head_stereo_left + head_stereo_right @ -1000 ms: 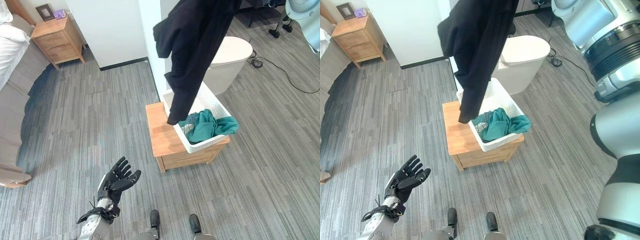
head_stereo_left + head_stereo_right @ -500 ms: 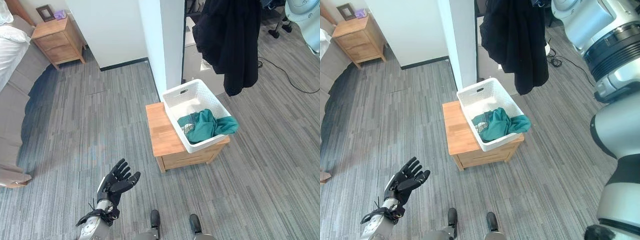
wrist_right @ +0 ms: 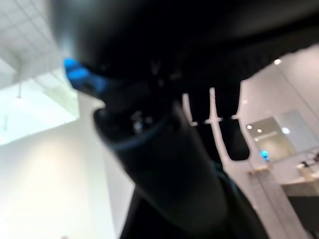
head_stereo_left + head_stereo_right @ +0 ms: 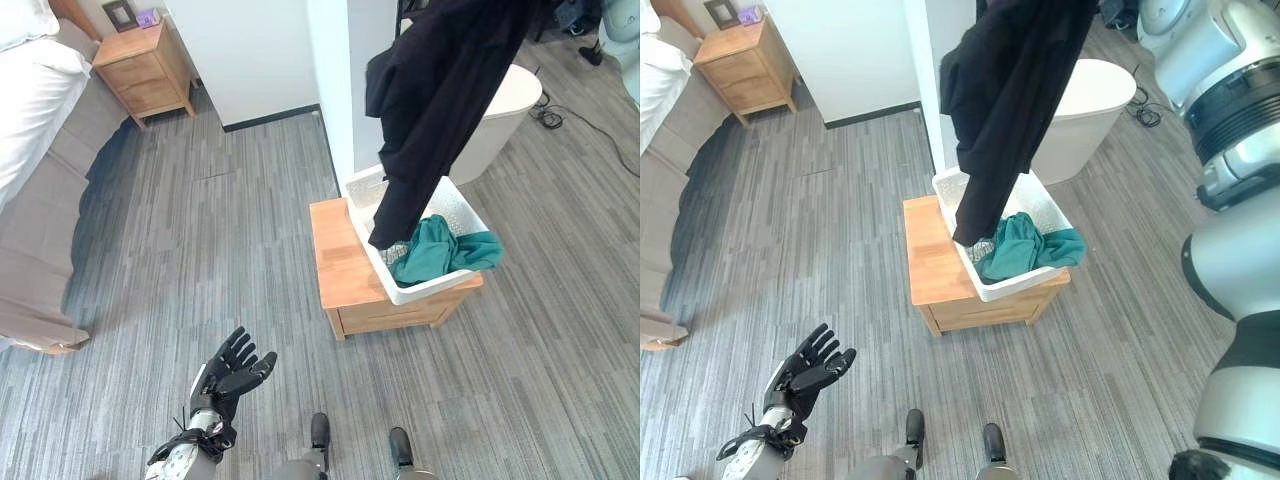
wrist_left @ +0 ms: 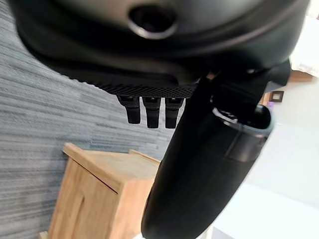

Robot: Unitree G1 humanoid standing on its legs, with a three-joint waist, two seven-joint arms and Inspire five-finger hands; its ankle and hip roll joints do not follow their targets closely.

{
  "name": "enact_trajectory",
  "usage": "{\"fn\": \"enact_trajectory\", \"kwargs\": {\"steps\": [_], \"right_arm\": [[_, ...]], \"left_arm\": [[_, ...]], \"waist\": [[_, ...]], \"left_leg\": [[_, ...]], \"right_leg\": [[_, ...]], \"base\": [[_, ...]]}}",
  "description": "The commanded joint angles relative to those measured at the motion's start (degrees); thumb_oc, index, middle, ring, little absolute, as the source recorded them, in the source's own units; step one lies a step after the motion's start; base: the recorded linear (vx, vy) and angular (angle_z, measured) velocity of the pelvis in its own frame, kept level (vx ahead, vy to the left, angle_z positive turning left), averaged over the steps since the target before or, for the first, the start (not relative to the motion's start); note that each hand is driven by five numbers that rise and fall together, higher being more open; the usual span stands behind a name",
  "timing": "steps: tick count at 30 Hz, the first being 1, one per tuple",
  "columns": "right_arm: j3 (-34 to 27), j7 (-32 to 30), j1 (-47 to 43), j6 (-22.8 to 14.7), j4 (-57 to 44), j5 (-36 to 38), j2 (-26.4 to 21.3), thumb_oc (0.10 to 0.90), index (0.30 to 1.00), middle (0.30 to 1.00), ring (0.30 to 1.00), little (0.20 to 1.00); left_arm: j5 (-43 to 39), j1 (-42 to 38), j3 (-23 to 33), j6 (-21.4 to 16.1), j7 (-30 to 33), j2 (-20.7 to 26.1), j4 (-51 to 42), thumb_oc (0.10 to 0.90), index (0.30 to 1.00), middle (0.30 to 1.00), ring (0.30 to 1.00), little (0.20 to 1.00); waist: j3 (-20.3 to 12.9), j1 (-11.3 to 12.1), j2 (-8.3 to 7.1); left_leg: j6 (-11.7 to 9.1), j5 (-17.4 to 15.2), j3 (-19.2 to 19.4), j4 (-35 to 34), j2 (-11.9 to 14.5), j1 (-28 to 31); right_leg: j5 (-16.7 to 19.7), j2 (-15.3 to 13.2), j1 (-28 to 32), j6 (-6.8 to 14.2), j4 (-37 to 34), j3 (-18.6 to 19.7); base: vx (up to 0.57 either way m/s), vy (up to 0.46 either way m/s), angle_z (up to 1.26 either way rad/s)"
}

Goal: Pick up bed clothes into laundry basket.

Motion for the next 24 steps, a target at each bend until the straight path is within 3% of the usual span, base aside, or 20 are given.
{"fn": "enact_trajectory", "kwargs": {"steps": [1, 11, 19, 24], "right_arm": [[0.3, -2.7, -7.3, -0.9, 1.0, -3.7, -0.3, 0.4, 0.3, 0.3, 0.3, 0.3], [-7.9, -1.8, 6.2, -1.1, -5.7, -7.1, 4.7, 0.4, 0.3, 0.3, 0.3, 0.3], [-9.8, 0.4, 14.0, -0.9, -2.0, -11.7, 10.0, 0.4, 0.3, 0.3, 0.3, 0.3], [-10.1, 0.5, 15.1, -0.6, 1.5, -12.2, 9.2, 0.4, 0.3, 0.3, 0.3, 0.3]], "left_arm": [[1.5, -3.8, 1.4, -6.0, -0.6, 2.9, -4.7, 0.8, 0.9, 0.9, 0.9, 0.9], [2.1, -5.7, -1.5, -5.5, -0.2, 1.4, -3.6, 0.8, 0.9, 0.9, 0.9, 0.9], [2.3, -6.0, -3.0, -5.1, -0.5, 0.6, -4.0, 0.8, 0.9, 0.9, 0.9, 0.9], [2.2, -5.5, -3.1, -5.3, -0.4, 0.2, -4.2, 0.8, 0.9, 0.9, 0.9, 0.9]], "waist": [[-1.4, 1.1, -3.4], [0.8, -0.2, -0.71], [2.1, -0.4, 0.84], [3.2, -0.3, 1.62]], "left_leg": [[-4.2, -4.8, 3.5, 0.1, 0.2, 4.1], [-4.4, -4.0, 4.7, 0.1, 0.0, 3.0], [-4.4, -3.8, 4.8, 0.1, -0.1, 2.4], [-4.4, -3.7, 4.7, 0.1, -0.3, 2.0]], "right_leg": [[-6.9, -2.4, -1.4, 1.9, 0.8, 2.3], [-6.6, -2.3, -3.7, 1.3, 1.8, 3.6], [-6.4, -2.3, -4.2, 1.1, 1.6, 3.9], [-6.1, -2.4, -4.9, 1.1, 1.8, 3.9]], "base": [[0.0, 0.0, 0.0], [-0.02, 0.008, -0.04], [-0.02, 0.0, -0.04], [-0.03, -0.001, 0.02]]}}
